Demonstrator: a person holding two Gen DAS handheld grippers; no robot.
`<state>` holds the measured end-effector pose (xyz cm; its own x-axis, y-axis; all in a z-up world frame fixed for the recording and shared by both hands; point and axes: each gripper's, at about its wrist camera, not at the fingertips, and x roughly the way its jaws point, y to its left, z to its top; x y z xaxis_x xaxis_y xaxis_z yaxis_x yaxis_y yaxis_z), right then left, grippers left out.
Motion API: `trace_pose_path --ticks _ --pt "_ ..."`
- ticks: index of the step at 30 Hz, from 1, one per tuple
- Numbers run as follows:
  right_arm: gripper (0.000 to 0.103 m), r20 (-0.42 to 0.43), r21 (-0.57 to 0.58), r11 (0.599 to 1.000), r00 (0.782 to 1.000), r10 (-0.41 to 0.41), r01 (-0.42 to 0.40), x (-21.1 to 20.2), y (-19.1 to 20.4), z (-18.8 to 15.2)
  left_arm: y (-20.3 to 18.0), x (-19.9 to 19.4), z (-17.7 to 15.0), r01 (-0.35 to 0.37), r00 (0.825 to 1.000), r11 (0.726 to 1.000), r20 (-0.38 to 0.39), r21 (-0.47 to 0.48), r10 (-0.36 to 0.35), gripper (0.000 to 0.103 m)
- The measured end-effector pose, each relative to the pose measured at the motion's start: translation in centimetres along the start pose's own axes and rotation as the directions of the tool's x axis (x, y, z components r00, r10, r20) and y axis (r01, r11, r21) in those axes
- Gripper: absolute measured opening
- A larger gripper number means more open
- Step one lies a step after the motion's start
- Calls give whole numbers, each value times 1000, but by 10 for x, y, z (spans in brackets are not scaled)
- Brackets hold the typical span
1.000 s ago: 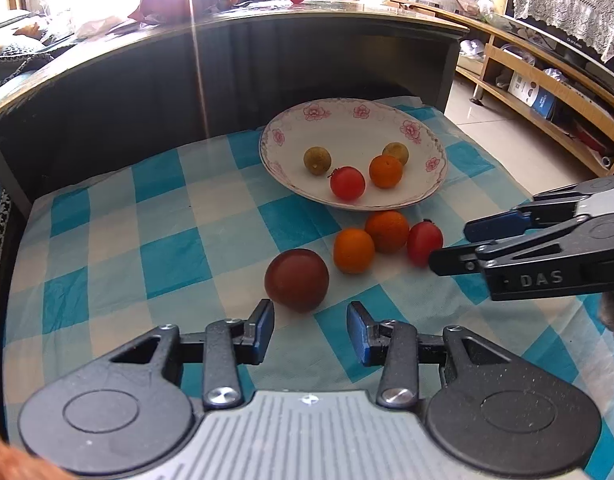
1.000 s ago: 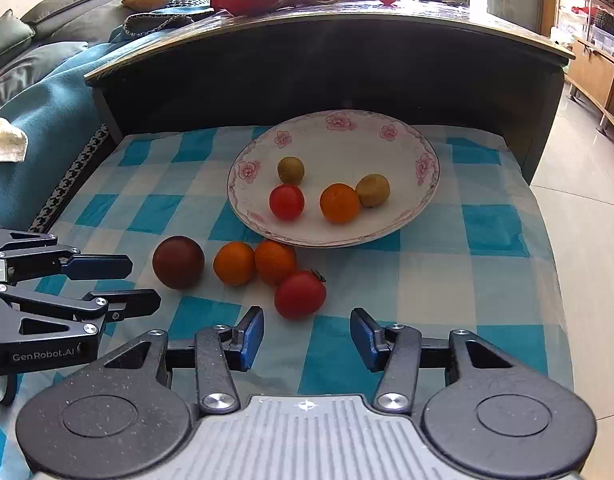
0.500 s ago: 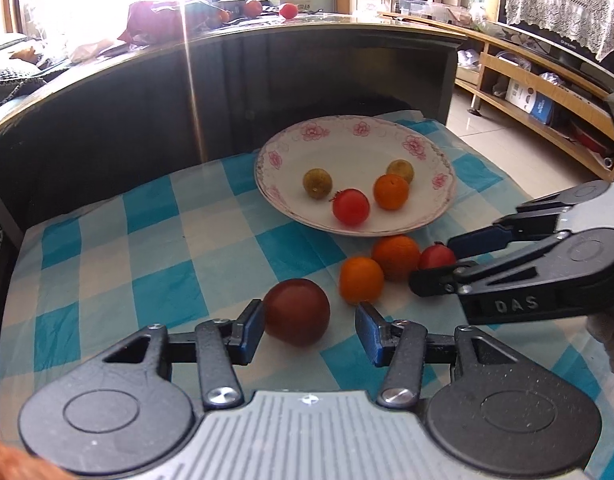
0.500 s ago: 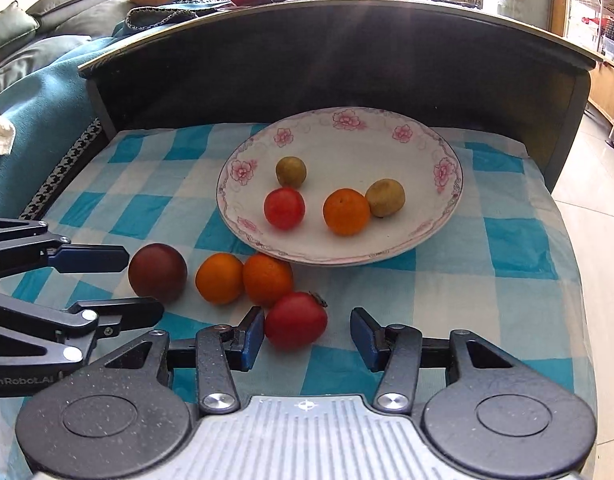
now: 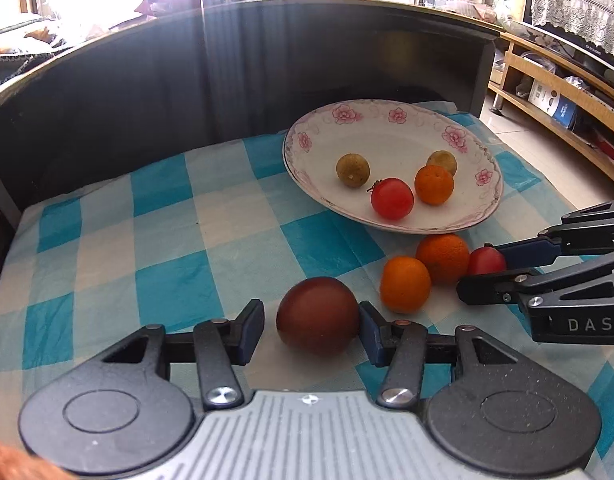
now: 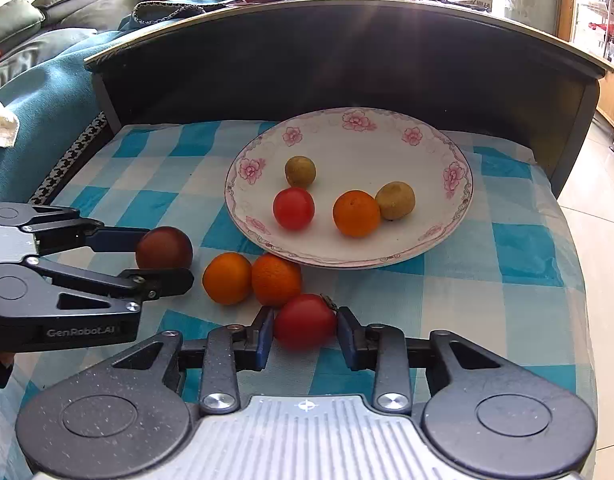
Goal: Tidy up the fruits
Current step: 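Close the left tool on the dark plum while the right tool grasps a red tomato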
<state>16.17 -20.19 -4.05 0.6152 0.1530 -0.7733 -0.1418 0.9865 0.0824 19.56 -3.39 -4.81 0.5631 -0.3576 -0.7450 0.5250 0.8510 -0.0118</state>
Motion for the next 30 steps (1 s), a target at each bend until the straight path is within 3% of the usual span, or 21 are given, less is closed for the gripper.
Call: trace_pose_path --ticks 6,13,18,30 --pt "27 -7 3 1000 1000 11 -11 -3 -3 -3 -3 -2 -2 17 1000 1000 -8 1 -17 50" --pt "26 -19 14 1000 1000 21 -21 -11 -10 -9 -5 -15 -7 33 998 999 -52 16 -32 49" --pt "26 -32 -21 999 999 31 -32 -19 -5 -17 -17 -26 -16 85 994 995 -79 48 -81 49" --pt "31 -23 -108 994 1000 13 -16 -17 7 -24 -28 -27 -23 107 992 991 -72 86 -100 51"
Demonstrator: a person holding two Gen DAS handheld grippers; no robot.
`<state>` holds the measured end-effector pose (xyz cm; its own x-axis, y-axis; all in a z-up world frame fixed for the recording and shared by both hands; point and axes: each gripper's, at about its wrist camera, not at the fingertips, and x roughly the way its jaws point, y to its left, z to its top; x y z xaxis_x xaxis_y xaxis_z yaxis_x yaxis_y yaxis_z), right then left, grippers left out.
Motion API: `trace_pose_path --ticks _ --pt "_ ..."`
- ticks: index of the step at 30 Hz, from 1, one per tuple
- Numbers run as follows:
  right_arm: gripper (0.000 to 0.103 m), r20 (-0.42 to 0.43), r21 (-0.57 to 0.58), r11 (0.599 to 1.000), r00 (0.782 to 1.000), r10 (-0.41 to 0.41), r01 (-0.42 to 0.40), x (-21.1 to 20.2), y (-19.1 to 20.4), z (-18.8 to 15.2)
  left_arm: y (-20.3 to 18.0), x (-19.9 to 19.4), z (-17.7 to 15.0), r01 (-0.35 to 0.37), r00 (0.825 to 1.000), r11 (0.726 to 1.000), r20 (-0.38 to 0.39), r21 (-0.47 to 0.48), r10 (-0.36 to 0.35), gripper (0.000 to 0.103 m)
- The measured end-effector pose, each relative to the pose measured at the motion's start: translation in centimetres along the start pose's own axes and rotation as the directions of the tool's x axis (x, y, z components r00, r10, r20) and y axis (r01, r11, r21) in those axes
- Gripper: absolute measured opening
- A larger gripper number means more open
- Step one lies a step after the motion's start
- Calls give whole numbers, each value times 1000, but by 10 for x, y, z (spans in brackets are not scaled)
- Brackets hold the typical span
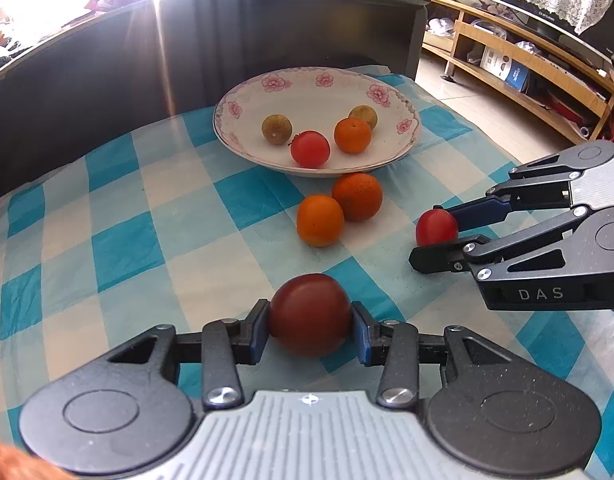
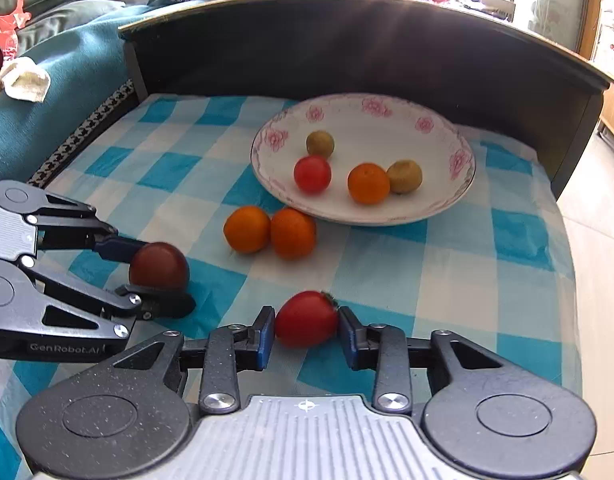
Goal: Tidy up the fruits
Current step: 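Close the left tool on the dark plum while the right tool grasps a red tomato, then carry the plum and tomato over the white bowl and lower them in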
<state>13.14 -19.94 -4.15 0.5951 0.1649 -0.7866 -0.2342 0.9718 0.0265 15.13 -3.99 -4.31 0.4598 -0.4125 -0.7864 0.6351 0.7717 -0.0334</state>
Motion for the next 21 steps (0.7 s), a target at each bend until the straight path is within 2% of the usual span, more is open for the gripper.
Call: trace_pose_path --ticks 7,21 --pt "31 4 -6 1000 1000 -2 2 0 2 0 0 0 -1 -16 1000 1000 7 9 16 56" --pt "32 13 -9 1000 1000 -2 2 1 3 2 -3 -2 -2 -39 999 999 6 28 38 58"
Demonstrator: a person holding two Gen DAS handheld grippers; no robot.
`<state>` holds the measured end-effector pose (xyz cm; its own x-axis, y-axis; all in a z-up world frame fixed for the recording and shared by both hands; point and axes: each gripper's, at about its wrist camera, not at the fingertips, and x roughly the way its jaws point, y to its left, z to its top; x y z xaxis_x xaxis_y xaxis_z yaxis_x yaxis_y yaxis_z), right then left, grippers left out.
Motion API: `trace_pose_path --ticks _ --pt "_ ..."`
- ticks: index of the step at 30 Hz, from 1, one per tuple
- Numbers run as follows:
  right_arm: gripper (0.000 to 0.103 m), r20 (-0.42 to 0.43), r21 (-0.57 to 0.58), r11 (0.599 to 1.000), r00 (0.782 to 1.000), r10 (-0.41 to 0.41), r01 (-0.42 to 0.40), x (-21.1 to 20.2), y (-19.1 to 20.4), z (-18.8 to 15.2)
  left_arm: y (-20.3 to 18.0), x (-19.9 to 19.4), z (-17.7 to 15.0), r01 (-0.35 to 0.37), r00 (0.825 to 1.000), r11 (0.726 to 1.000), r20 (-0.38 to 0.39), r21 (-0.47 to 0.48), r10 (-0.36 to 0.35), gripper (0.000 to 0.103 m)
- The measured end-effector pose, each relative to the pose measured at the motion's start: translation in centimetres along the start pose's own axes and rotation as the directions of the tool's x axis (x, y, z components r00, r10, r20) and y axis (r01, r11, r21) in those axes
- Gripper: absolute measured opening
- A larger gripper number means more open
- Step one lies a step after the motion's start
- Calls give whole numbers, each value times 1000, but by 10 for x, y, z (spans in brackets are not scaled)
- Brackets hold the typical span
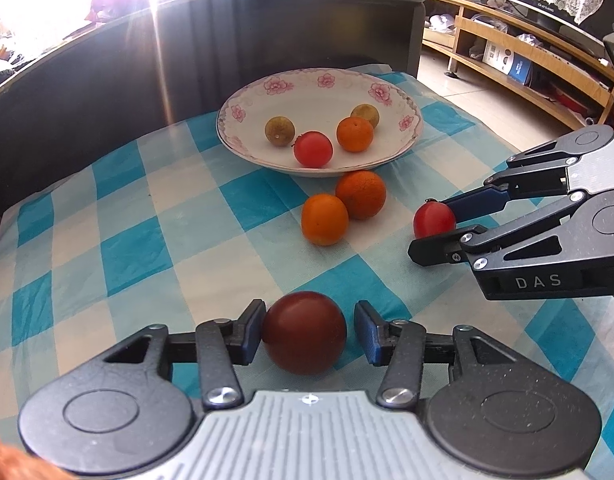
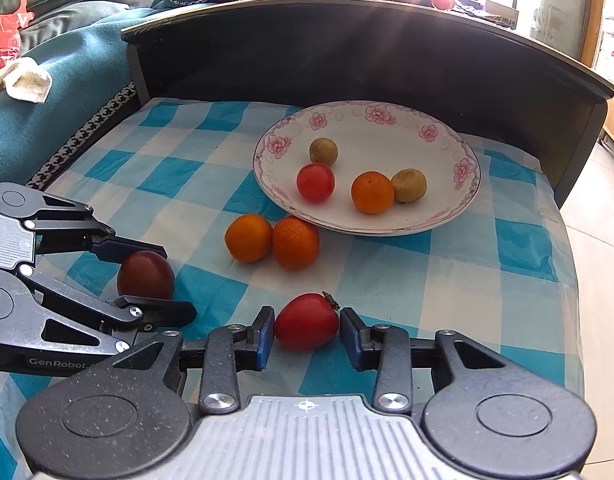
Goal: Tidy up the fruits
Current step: 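Carry the plum and tomato over the white bowl and lower them in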
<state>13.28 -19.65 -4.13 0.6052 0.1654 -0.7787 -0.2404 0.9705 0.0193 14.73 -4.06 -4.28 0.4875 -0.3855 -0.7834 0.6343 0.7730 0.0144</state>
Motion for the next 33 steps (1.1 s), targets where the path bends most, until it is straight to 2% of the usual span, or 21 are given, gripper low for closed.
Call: trace_pose_path --ticks 8,11,17,24,33 --pt "32 -2 1 1000 1000 -2 2 0 0 1 5 -1 -1 2 1000 999 -25 -38 -3 58" --pt "29 -3 9 1000 1000 -7 7 -1 0 1 5 -2 0 -16 999 999 -32 -49 14 50" --pt "28 -4 10 1000 1000 -3 3 -4 0 4 7 -3 2 -3 999 998 -44 -65 0 49" --pt "27 46 27 1000 999 5 -6 -15 -1 15 6 -9 16 2 1000 997 -3 -75 -2 49" --pt "27 109 47 999 994 -19 14 -22 -8 37 5 -10 52 -11 997 995 70 -96 18 49"
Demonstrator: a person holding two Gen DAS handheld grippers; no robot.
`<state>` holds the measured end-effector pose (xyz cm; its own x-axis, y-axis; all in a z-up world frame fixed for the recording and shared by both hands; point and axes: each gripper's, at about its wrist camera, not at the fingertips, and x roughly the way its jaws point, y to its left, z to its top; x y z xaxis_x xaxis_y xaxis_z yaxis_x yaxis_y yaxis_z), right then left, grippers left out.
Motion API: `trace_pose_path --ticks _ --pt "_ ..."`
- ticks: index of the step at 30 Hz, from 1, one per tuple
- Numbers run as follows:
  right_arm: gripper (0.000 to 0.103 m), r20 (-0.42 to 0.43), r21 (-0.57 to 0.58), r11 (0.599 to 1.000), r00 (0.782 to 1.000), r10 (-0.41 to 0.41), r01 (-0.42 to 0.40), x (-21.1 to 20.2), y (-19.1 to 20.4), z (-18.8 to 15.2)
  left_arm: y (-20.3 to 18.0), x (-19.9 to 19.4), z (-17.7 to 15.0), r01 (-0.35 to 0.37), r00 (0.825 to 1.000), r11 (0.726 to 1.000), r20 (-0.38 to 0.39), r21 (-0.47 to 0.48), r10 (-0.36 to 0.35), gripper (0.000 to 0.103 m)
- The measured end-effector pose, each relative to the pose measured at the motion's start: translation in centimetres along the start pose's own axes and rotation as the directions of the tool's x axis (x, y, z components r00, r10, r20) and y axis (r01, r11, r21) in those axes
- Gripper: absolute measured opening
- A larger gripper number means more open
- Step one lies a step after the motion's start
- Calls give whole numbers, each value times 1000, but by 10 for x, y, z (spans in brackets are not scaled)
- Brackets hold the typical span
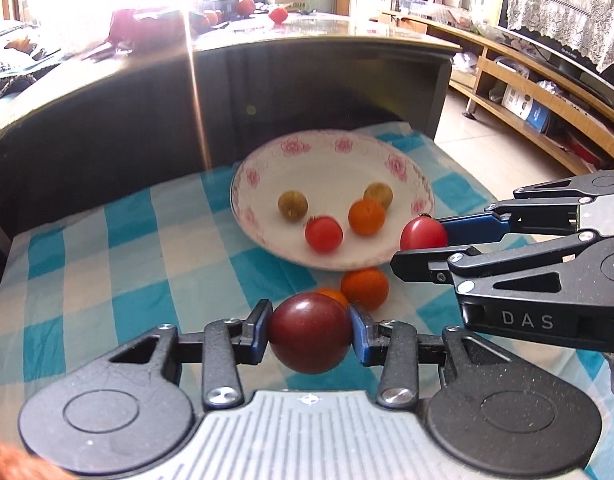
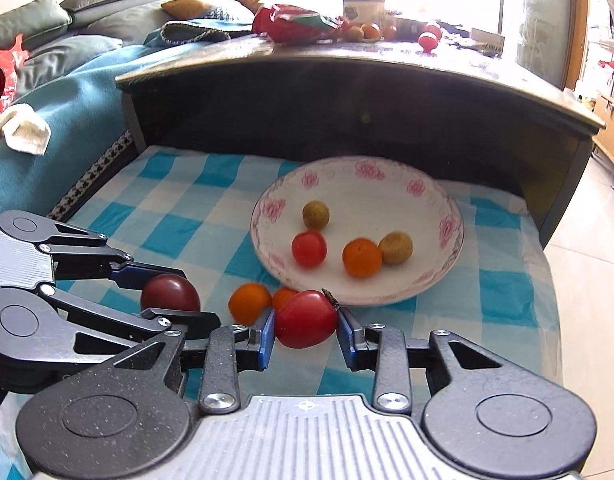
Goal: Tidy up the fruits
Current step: 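Carry the plum and tomato over the white bowl and lower them in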
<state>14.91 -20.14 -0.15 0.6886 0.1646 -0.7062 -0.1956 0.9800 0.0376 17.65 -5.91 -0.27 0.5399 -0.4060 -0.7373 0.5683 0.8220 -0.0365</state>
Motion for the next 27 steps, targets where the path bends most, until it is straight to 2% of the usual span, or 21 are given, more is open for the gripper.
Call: trace_pose_path --ticks 12,27 --pt "27 22 52 997 998 -55 54 12 -21 19 6 29 33 -14 998 1000 53 1 14 49" --pt "28 -19 75 995 998 -59 61 37 -35 18 9 58 44 -22 997 1000 68 16 21 50"
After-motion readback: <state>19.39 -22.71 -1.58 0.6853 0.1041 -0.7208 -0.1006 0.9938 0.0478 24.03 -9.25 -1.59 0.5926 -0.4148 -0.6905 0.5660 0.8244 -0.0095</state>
